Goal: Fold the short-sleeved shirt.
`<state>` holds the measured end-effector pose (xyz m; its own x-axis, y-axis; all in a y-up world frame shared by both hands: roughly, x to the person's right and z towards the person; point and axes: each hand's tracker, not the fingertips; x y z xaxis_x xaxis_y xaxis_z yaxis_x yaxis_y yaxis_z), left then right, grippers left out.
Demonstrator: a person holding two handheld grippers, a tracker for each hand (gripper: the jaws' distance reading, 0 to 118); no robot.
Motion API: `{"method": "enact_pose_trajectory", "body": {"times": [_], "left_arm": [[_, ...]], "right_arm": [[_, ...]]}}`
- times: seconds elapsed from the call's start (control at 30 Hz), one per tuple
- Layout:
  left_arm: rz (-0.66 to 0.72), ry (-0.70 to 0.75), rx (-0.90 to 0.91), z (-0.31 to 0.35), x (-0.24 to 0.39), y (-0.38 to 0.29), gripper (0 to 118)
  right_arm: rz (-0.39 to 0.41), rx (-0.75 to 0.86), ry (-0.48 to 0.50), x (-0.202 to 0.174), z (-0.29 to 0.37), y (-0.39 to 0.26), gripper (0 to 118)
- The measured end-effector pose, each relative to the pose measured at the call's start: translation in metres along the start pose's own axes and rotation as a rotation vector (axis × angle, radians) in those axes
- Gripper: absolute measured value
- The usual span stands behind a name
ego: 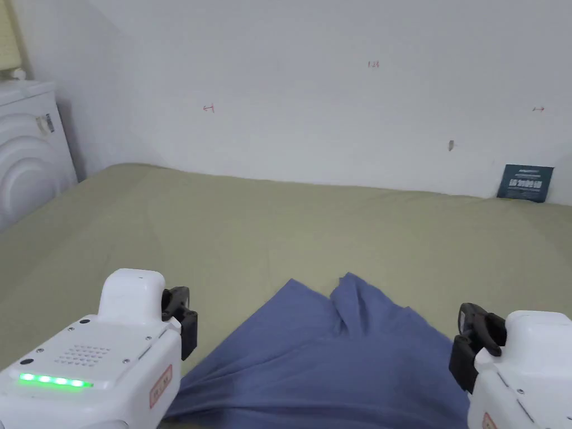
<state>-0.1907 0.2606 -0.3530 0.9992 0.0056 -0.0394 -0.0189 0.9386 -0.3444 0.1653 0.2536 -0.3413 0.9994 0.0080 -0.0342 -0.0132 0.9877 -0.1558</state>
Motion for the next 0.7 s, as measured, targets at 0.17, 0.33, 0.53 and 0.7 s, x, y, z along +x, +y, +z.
{"method": "enact_pose_trajectory", "body": {"times": [0.17,0.33,0.53,0.7], "left_arm": [[0.061,0.06,-0.272,-0.04,-0.07,-0.039,0],[0.181,-0.06,-0.558,-0.091,-0.115,-0.09,15],[0.105,-0.057,-0.672,-0.139,-0.103,-0.115,114],[0.058,-0.034,-0.685,-0.173,-0.088,-0.131,110]], "right_arm": [[-0.012,-0.059,0.037,-0.01,-0.005,-0.014,2],[0.001,-0.136,0.061,-0.019,-0.015,-0.035,2],[0.014,-0.223,0.066,-0.02,-0.029,-0.053,2],[0.037,-0.295,0.046,-0.009,-0.042,-0.066,2]]}}
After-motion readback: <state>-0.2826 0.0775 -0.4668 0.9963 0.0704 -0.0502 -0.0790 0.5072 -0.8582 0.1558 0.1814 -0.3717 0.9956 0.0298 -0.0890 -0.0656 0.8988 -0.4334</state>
